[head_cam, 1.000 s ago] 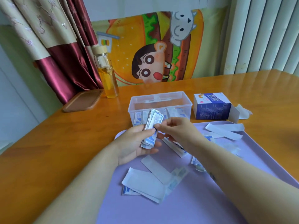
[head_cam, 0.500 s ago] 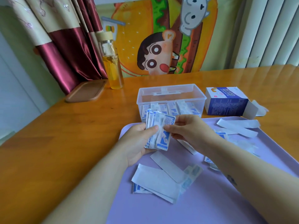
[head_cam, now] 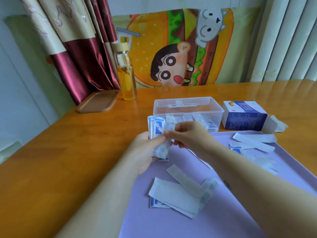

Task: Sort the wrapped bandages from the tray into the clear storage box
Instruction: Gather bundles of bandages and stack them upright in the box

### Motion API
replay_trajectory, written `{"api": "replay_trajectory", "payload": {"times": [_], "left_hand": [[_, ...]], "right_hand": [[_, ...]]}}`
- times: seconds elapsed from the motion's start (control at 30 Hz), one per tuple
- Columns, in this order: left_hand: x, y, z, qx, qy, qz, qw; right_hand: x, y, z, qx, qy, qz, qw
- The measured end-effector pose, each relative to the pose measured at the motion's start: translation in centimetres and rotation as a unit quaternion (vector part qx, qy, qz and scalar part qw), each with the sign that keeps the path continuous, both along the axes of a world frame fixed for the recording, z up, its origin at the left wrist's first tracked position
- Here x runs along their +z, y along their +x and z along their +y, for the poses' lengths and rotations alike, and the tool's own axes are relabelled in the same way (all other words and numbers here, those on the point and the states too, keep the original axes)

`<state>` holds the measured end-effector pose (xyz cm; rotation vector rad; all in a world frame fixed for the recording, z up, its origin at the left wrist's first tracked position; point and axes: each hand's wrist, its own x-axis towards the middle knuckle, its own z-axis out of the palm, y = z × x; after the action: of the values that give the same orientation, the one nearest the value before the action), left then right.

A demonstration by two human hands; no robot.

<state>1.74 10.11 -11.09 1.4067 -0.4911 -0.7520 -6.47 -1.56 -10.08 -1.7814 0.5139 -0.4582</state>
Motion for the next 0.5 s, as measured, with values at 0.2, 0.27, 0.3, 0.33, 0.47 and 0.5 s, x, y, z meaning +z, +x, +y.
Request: {"api": "replay_trajectory", "payload": {"times": [0.2, 0.27, 0.3, 0.33, 0.47, 0.5], "left_hand": [[0.0, 0.0, -0.3, -0.026, 0.023, 0.012, 0.999], [0.0, 0.1, -0.2, -0.029, 0.033, -0.015, 0.999], [0.0, 0.2, -0.2, -0.026, 0.034, -0.021, 0.999], [-0.1, 0.3, -0.2, -0.022, 0.034, -0.024, 0.999], [-0.2, 0.2, -0.4, -0.011, 0.031, -0.017, 0.999], [-0.1, 0.2, -0.5, -0.011, 0.029, -0.006, 1.000]], "right_hand": [[-0.8, -0.9, -1.6, -0.004, 0.118, -0.011, 0.993], [-0.7, -0.9, -1.8, 0.015, 0.147, -0.015, 0.989], [-0.7, -0.9, -1.7, 0.022, 0.158, -0.018, 0.987], [-0.7, -0.8, -1.6, 0.023, 0.167, -0.022, 0.985], [-0.9, -0.4, -1.4, -0.015, 0.175, -0.043, 0.984], [-0.9, -0.4, -1.4, -0.020, 0.170, -0.043, 0.984]]}}
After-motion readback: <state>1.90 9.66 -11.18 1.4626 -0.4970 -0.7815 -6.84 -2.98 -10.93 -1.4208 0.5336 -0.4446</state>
